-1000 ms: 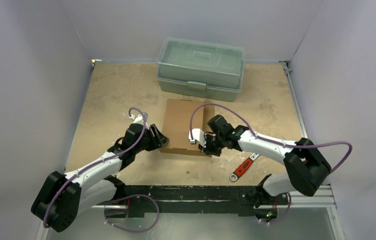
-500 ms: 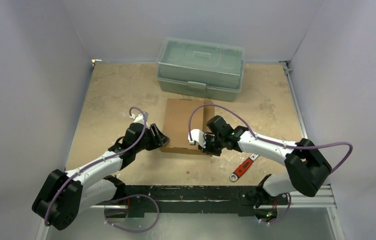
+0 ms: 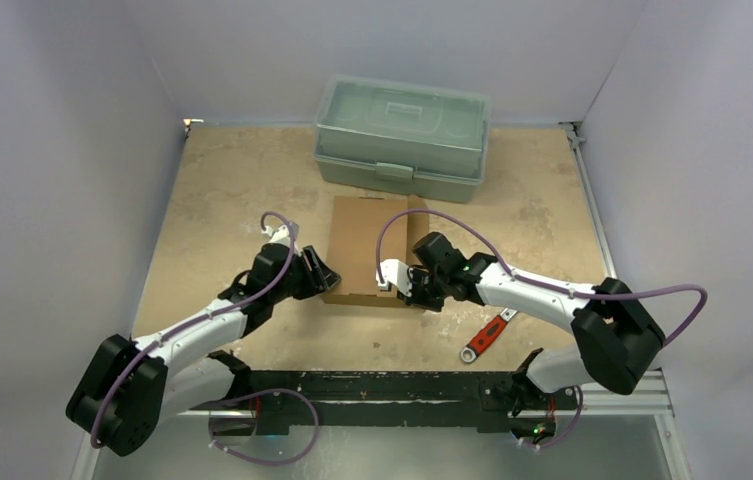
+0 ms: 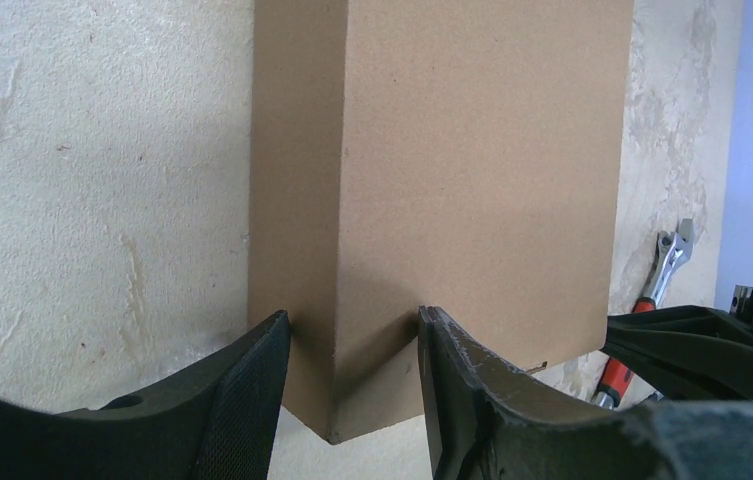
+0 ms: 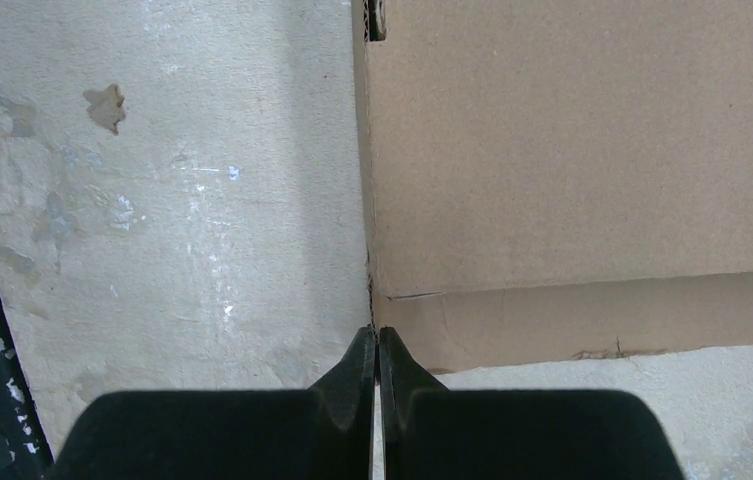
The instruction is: Fold the paper box
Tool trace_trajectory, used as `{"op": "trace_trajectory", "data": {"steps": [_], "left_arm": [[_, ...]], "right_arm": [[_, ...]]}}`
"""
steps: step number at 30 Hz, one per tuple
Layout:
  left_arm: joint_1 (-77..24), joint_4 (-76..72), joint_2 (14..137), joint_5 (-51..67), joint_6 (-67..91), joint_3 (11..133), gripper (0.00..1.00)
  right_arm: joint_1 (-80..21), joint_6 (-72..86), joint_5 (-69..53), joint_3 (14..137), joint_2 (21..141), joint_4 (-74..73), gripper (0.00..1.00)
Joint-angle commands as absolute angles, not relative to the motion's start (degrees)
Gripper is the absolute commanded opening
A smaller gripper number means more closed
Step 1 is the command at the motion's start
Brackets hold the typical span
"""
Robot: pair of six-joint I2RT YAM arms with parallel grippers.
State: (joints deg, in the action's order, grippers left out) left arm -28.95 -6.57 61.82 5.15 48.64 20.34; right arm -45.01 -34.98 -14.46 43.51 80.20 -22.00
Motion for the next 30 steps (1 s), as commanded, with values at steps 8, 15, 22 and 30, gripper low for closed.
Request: {"op": "trace_trajectory", "data": {"steps": [8,15,22,30], "left_arm": [[-28.75,-3.62,62.54,6.04,46.32,21.62,0.48],[-28.15,-3.03,61.89,6.15,46.0,21.32,0.48],[-28.03,-3.23,61.83,6.38,45.92,21.07,0.48],[-27.86,-3.34,61.72,6.45,45.87,21.12,0.48]], "right_arm": [[-45.26,-35.43,-12.63,44.21,81.81,-22.13,0.0],[-45.09,-34.5,-13.0,44.63,83.41,-23.32,0.0],[-44.77,-33.25,-13.52,44.8,83.56,-22.0,0.0],[-44.38,-32.7,-12.24,44.62,84.56,-23.38,0.0]]}}
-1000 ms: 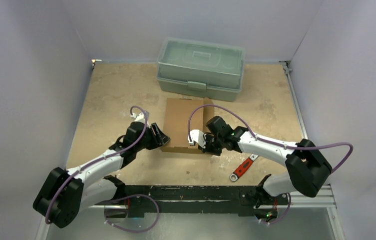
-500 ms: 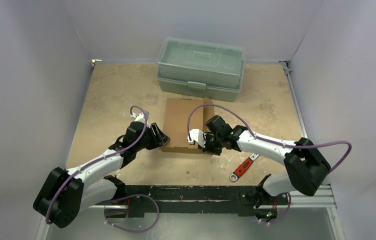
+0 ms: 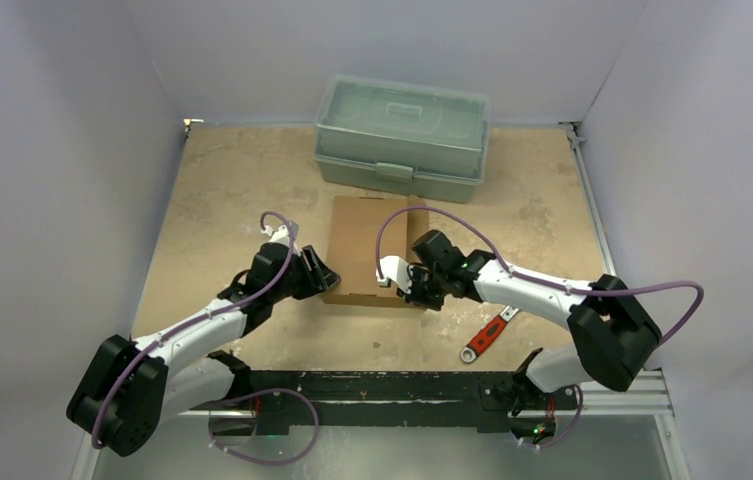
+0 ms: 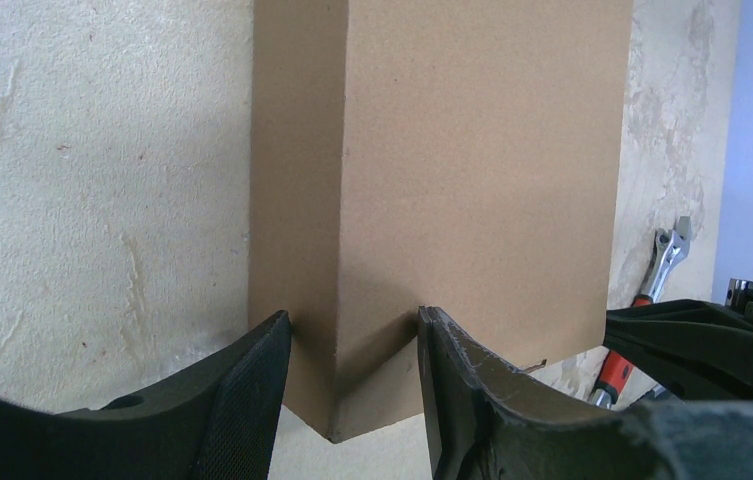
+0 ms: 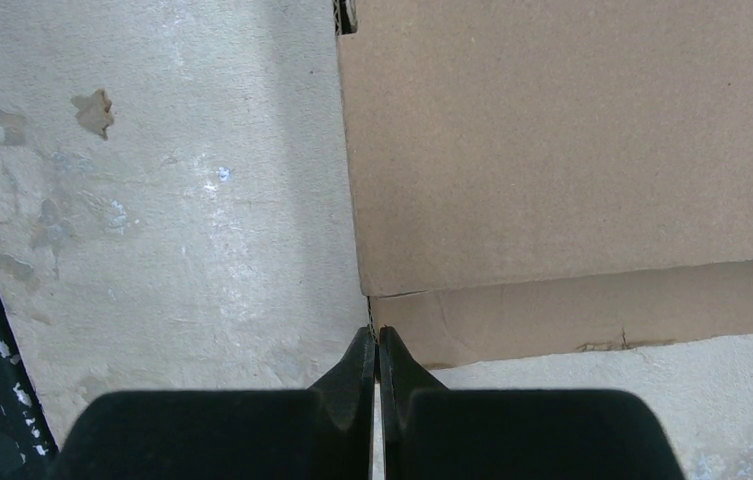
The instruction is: Fold the paper box
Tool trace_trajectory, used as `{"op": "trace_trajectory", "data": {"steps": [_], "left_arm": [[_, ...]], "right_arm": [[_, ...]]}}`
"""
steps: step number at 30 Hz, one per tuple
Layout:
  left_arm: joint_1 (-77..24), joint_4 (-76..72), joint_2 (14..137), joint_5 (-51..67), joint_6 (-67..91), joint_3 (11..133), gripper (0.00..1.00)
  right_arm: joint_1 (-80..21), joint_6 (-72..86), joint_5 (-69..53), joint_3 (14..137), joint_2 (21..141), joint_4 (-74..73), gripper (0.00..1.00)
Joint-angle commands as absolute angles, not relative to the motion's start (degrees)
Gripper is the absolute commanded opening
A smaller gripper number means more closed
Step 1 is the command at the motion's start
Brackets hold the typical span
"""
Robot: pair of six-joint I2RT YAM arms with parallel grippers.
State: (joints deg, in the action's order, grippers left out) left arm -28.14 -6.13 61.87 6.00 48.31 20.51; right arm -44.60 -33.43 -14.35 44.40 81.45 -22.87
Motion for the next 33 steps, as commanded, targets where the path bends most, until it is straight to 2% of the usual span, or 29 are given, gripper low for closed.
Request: {"op": "trace_trajectory", "data": {"steps": [1,33], "left_arm": [[-27.85,-3.32,61.7,6.5,45.84,21.17,0.48],[-27.77,-2.57,60.3,9.67,45.66,22.14,0.49]], "right_arm": [[-44.38,-32.65,-12.3,44.77,85.12,-23.73,0.0],[-48.0,-32.99,-8.94,47.23,80.63,-19.23,0.0]]}}
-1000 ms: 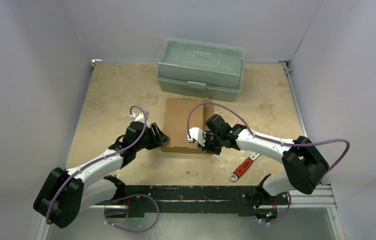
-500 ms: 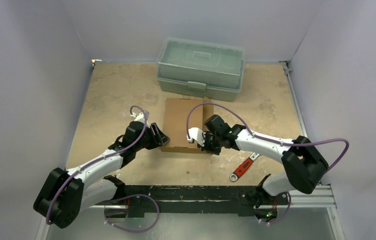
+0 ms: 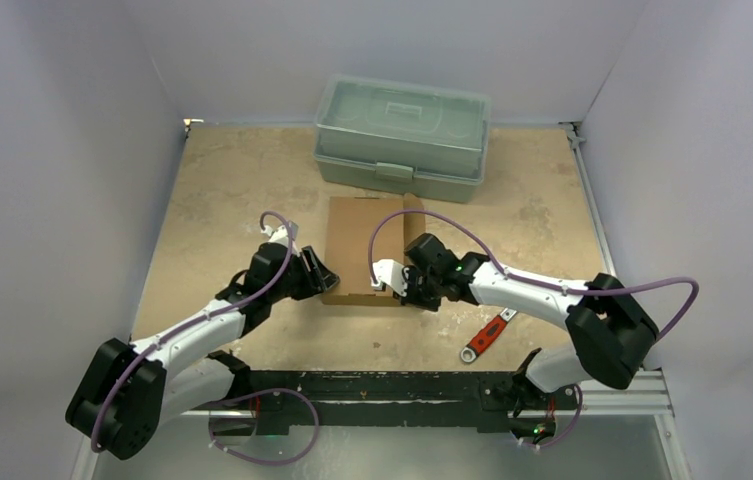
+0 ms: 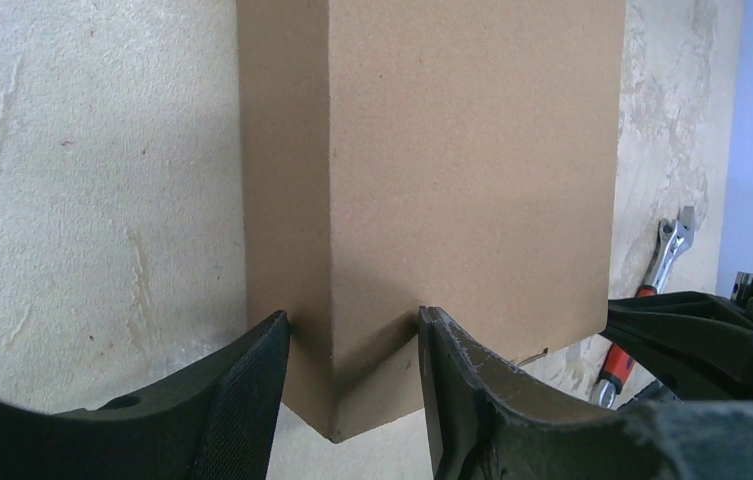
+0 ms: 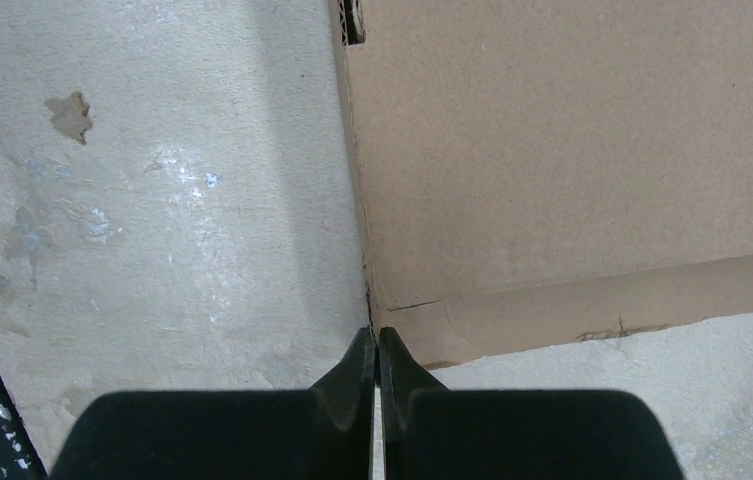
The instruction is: Fold the paper box
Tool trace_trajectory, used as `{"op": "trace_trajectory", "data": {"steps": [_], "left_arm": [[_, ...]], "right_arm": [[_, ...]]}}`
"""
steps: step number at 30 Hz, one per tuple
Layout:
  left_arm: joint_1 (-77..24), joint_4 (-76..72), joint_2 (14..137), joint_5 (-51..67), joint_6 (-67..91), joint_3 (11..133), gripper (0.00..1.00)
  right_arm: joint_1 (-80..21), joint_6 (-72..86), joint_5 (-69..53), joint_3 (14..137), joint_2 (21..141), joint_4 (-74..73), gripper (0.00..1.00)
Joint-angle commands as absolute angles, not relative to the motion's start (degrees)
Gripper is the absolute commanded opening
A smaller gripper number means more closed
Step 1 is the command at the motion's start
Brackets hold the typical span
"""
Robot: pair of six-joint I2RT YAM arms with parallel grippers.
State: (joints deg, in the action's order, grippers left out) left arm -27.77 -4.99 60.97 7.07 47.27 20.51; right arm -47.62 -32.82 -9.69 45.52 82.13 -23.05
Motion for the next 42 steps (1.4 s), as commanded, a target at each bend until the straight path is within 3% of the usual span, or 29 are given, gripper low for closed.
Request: {"op": "trace_trajectory", "data": {"steps": [1,15,19,22,29,37,40,42], "left_arm": [[-27.76,-2.43,60.23,9.87,45.64,22.29,0.49],[-27.73,-0.15,58.32,8.07,46.21,22.31,0.53],[-27.69,-0.09,57.44,7.48,46.5,22.23,0.54],[-27.6,1.95,56.85,7.09,46.49,22.57,0.57],[-27.42,4.04,54.12,6.16,46.58,22.96,0.58],[-27.42,6.9,45.31,5.24,46.82,23.04,0.63],[-27.42,9.12,39.9,4.01,46.7,22.83,0.7],[-27.42,10.91,35.8,2.82,46.82,22.76,0.81]], "right_arm": [[-47.99,-32.96,-9.19,47.57,80.79,-19.38,0.0],[-44.2,-30.15,-12.84,49.77,82.5,-21.28,0.0],[-43.3,-32.02,-14.29,49.5,83.42,-23.14,0.07],[-43.09,-34.21,-15.77,49.85,84.36,-25.09,0.15],[-41.27,-36.46,-18.23,48.72,82.16,-26.21,0.51],[-38.56,-43.43,-23.95,45.1,73.66,-24.26,0.62],[-38.39,-47.54,-26.77,43.58,70.88,-22.91,0.66],[-38.05,-54.06,-33.48,42.81,68.2,-26.03,0.7]]}}
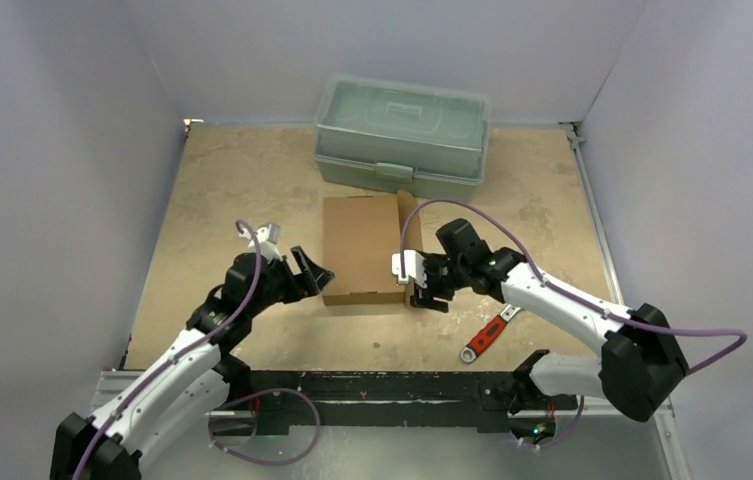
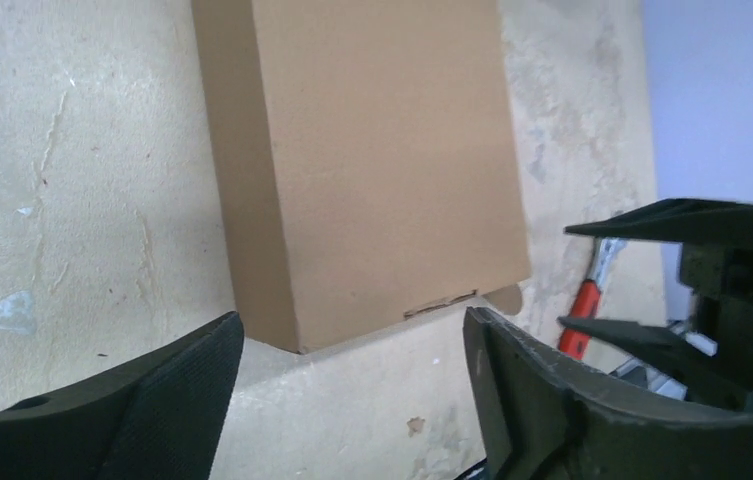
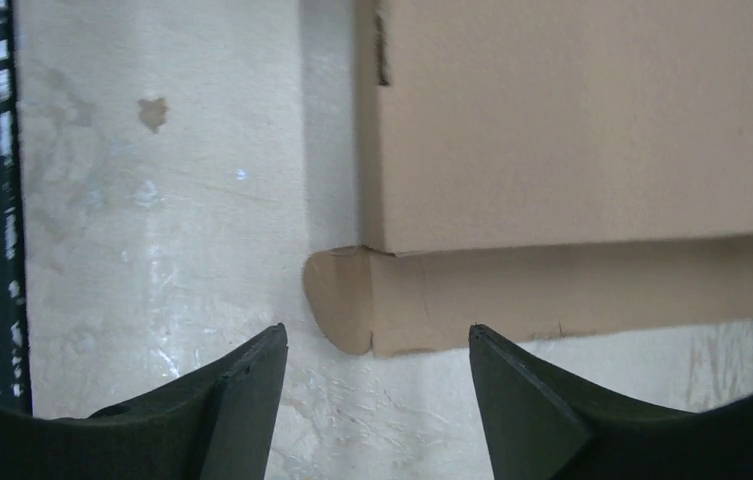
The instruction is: Fold the paper box
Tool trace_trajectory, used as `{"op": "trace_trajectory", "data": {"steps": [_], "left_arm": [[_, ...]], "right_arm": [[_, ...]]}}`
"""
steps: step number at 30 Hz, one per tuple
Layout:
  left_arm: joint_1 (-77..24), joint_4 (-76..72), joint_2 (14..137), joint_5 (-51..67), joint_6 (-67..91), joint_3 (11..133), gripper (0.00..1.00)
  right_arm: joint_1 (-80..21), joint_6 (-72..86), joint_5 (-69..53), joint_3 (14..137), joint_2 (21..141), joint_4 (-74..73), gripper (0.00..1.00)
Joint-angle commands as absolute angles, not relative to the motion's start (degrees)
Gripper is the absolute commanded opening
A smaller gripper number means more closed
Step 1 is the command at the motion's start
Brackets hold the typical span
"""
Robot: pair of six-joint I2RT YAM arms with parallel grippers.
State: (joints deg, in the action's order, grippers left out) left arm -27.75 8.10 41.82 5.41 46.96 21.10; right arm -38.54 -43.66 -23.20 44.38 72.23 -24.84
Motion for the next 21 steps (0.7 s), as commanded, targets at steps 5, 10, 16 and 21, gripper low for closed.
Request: {"op": "trace_trajectory", "data": {"steps": [5,10,16,21], "left_arm": [[-27.42,11.67,27.31,1.86,47.61,21.49,0.99],[-27.42,10.61,33.11,4.1,46.91,21.02,0.93],[-27.42,6.26,43.71,6.74,45.12,22.36,0.8],[-27.42,3.35,47.45,5.98,44.24,22.17,0.77]], "right_arm": [[-37.88,-65.21,-34.7,39.16,67.44,-30.44,0.82],[-39.02,-60.94,-32.68,39.94,71.86,-26.06,0.7],[-41.98,-57.81,-27.91,41.58,77.51,-24.23,0.47],[-42.58,-55.6,-25.77,41.51,77.94,-21.81,0.36]]}}
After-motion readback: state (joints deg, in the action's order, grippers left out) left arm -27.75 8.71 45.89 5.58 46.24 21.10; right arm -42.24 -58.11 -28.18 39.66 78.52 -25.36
